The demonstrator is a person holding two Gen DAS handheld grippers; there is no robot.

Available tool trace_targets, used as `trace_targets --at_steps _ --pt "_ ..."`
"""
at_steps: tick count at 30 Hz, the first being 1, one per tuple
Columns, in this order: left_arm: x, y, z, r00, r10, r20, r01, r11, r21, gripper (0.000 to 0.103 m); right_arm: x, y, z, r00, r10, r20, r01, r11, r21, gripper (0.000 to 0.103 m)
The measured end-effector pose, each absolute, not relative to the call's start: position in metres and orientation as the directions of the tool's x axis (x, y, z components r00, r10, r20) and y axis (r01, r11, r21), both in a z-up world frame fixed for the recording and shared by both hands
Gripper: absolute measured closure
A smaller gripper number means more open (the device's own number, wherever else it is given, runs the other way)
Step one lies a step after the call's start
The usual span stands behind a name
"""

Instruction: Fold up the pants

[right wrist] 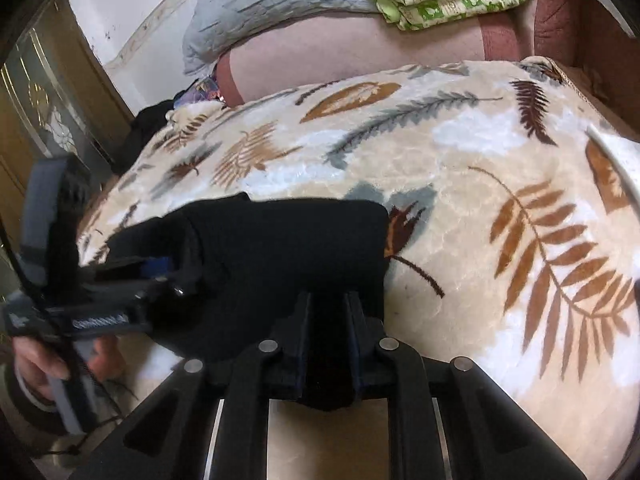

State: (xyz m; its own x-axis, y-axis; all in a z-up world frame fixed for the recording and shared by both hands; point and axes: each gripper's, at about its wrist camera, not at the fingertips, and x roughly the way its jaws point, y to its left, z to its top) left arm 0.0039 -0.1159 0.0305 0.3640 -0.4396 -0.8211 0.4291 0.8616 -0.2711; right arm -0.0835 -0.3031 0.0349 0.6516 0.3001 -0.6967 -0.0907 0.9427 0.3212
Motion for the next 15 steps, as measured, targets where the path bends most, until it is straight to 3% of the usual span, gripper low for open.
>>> trace_targets --at_steps 4,8,10,15 --pt "0.001 -0.109 0.051 0.43 -0.41 -0.805 0.408 0.883 -0.232 0.046 -0.09 -0.296 0.054 0.686 0.322 -0.652 -0.125 0.935 0.331 0.081" --pt "-0.004 -0.109 0.068 0.482 -0.433 -0.762 0.396 0.883 -0.251 0.034 -0.086 -0.286 0.053 0.684 0.327 -0.653 -0.133 0.935 0.329 0.078" --pt "-0.004 -0.112 0.067 0.473 -0.459 -0.752 0.394 0.874 -0.285 0.034 -0.084 -0.284 0.046 0.672 0.322 -0.667 -0.113 0.935 0.337 0.078" --pt "-0.003 -0.129 0.038 0.439 -0.405 -0.802 0.385 0.891 -0.24 0.034 -0.083 -0.291 0.025 0.646 0.328 -0.689 -0.067 0.924 0.376 0.08"
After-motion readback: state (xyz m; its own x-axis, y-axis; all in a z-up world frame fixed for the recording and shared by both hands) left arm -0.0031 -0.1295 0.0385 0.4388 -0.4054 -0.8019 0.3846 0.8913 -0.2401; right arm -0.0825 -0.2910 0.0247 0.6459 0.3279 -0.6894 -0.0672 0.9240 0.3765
